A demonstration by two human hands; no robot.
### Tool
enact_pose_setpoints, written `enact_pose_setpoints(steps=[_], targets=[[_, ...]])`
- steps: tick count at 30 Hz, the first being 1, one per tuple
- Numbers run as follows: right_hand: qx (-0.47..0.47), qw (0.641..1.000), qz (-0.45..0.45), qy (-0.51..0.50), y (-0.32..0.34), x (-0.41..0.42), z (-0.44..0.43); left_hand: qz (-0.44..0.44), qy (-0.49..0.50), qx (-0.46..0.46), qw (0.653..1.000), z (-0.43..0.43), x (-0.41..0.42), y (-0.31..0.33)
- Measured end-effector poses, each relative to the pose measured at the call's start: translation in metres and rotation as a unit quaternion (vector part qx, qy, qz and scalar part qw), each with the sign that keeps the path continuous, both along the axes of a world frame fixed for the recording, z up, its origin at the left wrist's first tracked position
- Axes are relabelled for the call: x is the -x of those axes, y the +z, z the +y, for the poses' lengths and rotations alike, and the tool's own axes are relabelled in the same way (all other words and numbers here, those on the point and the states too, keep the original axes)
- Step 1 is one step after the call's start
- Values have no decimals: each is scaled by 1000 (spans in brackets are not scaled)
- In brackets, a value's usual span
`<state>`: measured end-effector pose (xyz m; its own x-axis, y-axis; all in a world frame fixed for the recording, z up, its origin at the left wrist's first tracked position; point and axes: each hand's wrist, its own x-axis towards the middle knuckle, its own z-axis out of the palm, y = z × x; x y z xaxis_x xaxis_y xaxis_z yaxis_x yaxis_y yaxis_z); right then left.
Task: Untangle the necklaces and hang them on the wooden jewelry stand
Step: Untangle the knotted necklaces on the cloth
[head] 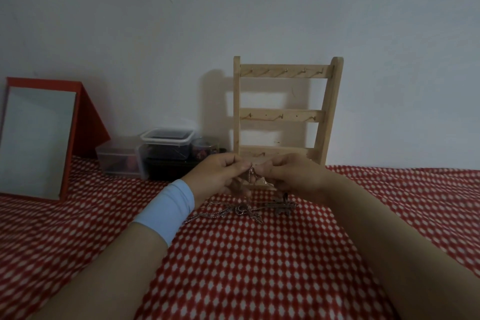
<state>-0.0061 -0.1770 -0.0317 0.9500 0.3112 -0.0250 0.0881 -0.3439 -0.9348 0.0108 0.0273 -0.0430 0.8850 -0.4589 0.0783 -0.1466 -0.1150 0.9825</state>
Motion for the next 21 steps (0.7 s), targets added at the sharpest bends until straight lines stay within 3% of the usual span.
enact_pose_setpoints(steps=[4,8,13,17,21], targets=[[16,1000,-9,-13,2,2,1,-4,7,-8,1000,-1,-1,-2],[-46,998,30,-15,2,-2,0,-40,41,-38,998,-2,-6,-5],[-64,994,78,-50,-1,-1,14,-132,49,-133,981,-5,-7,-7],[-38,999,38,2,-1,1,12,-67,41,-39,996,-6,-6,-5],[79,995,-56,-5,-1,1,2,-14,18,12,1000,0,-4,1]])
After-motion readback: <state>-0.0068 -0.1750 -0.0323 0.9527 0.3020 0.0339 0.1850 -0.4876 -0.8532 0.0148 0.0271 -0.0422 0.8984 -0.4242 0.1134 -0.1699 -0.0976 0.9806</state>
